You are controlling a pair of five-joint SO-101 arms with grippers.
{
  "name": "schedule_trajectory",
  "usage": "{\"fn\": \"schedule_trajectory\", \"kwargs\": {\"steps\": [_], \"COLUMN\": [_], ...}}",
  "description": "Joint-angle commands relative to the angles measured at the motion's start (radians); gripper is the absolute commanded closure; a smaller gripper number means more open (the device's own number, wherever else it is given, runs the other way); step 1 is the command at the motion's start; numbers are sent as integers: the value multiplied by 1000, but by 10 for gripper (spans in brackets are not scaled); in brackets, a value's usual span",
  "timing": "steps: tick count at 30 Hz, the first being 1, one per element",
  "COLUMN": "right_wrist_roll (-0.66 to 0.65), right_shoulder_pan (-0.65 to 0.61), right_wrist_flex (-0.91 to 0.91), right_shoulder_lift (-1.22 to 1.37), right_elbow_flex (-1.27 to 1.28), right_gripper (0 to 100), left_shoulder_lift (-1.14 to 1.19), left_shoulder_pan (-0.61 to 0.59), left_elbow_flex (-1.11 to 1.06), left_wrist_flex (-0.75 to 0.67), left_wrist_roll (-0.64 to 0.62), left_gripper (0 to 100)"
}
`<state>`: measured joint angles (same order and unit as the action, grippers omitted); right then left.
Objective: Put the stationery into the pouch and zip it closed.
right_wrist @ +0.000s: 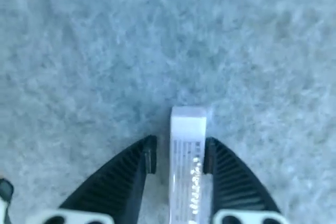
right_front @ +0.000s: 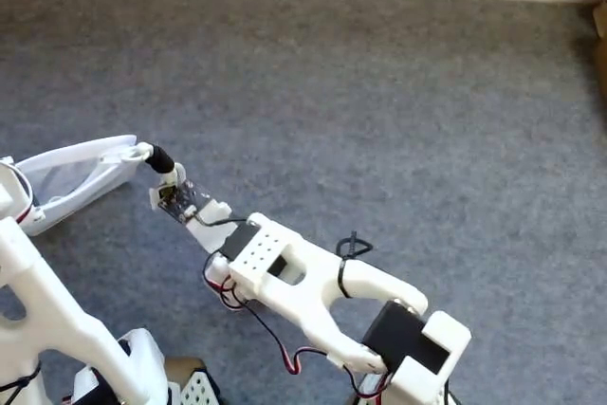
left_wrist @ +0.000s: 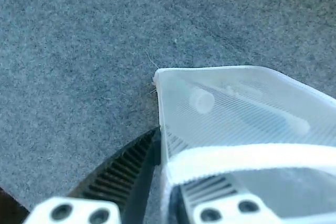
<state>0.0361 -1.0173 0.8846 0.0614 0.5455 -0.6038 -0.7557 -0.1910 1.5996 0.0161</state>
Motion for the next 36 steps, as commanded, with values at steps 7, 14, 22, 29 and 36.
{"fn": "schedule_trajectory", "kwargs": {"steps": [7, 14, 22, 29, 36], "right_wrist_roll": [12, 80, 97, 97, 97], "right_shoulder_pan": [-10, 7, 24, 87, 93], "right_wrist_flex": [-71, 13, 18, -19, -176], "right_shoulder_lift": [-10, -21, -219, -533, -817], "right_elbow_flex": [12, 2, 16, 147, 341], "right_gripper": [962, 994, 994, 994, 994], "left_shoulder_lift": [-7, -38, -251, -286, -286], "left_shoulder_pan": [105, 153, 226, 334, 415], "left_elbow_flex": [-65, -73, -116, -174, -171], "left_wrist_flex": [-9, -8, -11, -66, -68], "left_wrist_roll": [-3, -48, -51, -48, -46], "left_gripper": [994, 994, 993, 992, 992]}}
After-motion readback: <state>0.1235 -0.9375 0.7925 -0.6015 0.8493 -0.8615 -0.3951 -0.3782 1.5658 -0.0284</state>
